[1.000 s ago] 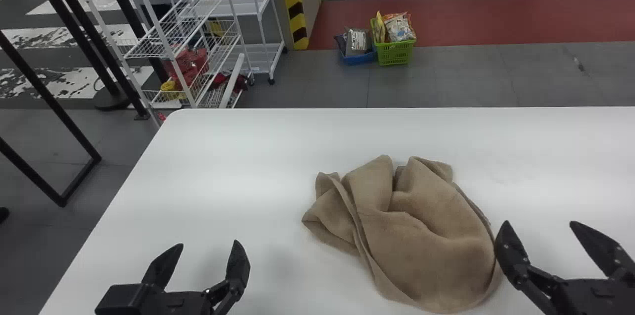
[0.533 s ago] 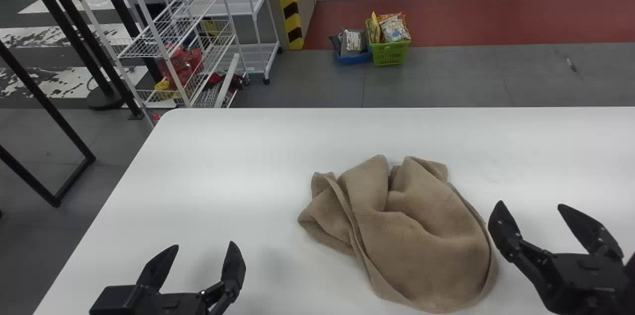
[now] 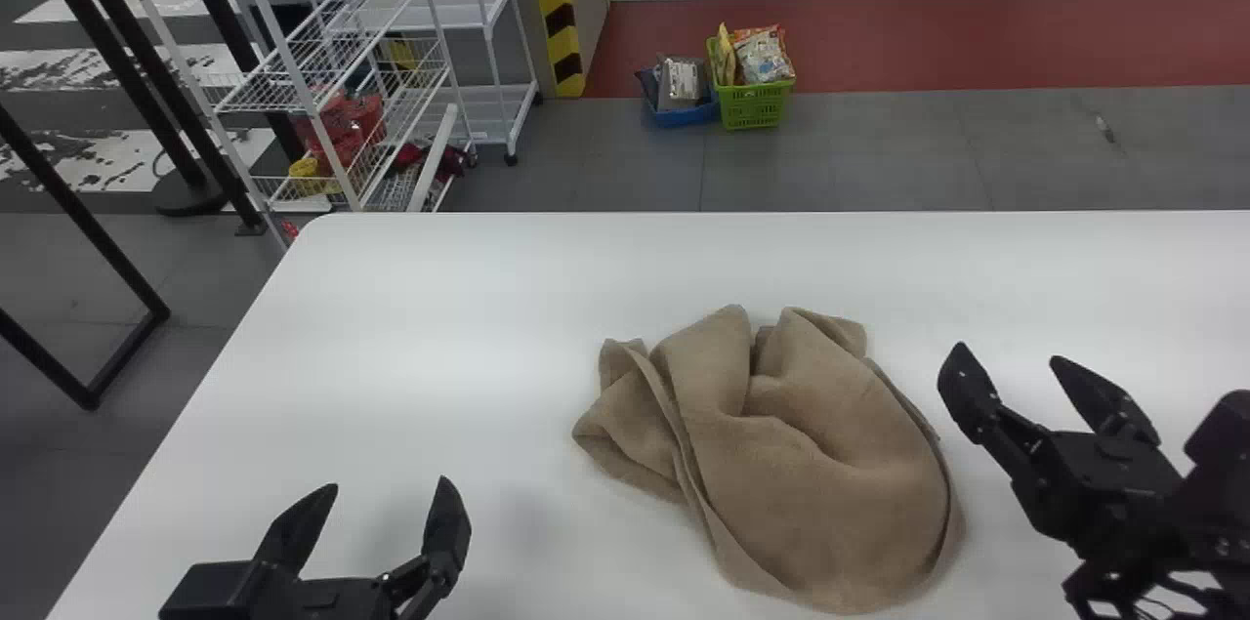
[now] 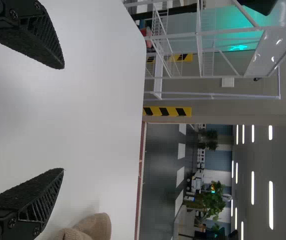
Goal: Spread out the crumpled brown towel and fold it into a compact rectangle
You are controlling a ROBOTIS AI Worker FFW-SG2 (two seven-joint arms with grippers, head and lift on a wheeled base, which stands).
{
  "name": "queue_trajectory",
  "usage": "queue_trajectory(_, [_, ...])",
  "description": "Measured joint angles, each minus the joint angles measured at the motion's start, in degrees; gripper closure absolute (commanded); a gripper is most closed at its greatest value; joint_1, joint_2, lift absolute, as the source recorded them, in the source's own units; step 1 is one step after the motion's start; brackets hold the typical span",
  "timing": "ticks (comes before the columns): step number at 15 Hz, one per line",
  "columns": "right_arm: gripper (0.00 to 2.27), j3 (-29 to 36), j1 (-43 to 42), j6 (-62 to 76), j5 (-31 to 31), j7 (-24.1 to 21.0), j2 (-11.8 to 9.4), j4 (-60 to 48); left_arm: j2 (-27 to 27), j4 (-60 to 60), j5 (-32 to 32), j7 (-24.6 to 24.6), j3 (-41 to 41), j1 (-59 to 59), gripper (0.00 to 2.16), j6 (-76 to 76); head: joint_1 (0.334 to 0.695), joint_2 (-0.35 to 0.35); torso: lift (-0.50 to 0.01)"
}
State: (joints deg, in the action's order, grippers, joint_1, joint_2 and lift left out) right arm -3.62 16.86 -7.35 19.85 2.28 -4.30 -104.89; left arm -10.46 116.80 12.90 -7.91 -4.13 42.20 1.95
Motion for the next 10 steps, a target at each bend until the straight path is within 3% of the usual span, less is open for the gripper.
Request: queue_trajectory(10, [0.29,-5.3,-3.51,-6.38,1.76,0.82,-0.25,3.15,-0.63,-0.29,0.18,0.0,-0.19,-0.55,0.08,-0.69,0.695,0.248,-0.127])
